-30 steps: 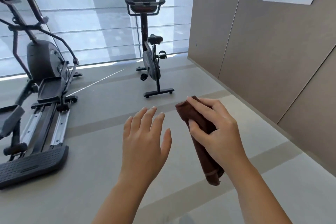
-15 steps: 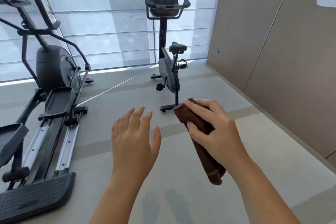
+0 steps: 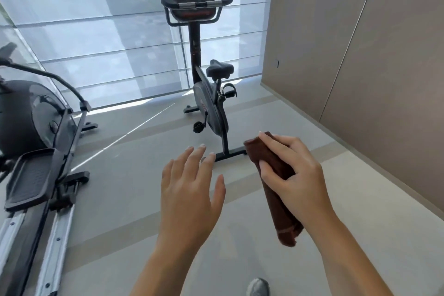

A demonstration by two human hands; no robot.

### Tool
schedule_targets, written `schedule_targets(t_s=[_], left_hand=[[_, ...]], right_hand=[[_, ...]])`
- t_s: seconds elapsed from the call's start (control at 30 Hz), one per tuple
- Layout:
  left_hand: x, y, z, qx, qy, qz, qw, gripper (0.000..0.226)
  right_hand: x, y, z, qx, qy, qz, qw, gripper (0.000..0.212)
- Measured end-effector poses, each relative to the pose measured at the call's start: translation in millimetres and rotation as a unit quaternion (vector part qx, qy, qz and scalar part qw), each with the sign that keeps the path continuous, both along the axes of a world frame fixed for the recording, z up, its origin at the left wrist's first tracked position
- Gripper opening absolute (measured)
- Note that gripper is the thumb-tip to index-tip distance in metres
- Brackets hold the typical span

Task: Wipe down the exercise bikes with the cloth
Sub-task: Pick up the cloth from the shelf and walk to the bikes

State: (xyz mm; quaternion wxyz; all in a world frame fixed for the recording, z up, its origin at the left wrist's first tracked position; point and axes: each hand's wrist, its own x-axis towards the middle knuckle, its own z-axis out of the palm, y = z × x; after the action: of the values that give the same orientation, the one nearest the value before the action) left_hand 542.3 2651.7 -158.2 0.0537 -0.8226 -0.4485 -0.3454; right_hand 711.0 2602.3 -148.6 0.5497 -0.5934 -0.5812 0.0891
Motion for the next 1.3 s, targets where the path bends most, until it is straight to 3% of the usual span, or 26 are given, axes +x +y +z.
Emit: schedule_targets(t_s=[0.37, 0.57, 0.77, 1.3], left_hand=[[191.6, 195.1, 22.4, -0.006, -0.026, -0.072, 0.997, 0.036], [266.2, 266.0, 11.3, -0.018, -0.028, -0.112, 0.993, 0.030], [346.7, 350.9, -6.9, -0.045, -0.023, -0.165, 0.985, 0.038], [555.5, 654.2, -0.3, -0.059, -0.072, -0.201, 0.975, 0.031]], right_hand=[[193.7, 176.5, 22.7, 0.045, -0.063, -0.093, 0.993, 0.044], [259.7, 241.3, 13.0, 0.027, -0.035, -0.100, 0.994, 0.043], [326.6, 314.9, -8.5, 0.005, -0.028, -0.130, 0.991, 0.042], [515.0, 609.0, 21.6, -0.012, -0.059, -0.150, 0.987, 0.043]])
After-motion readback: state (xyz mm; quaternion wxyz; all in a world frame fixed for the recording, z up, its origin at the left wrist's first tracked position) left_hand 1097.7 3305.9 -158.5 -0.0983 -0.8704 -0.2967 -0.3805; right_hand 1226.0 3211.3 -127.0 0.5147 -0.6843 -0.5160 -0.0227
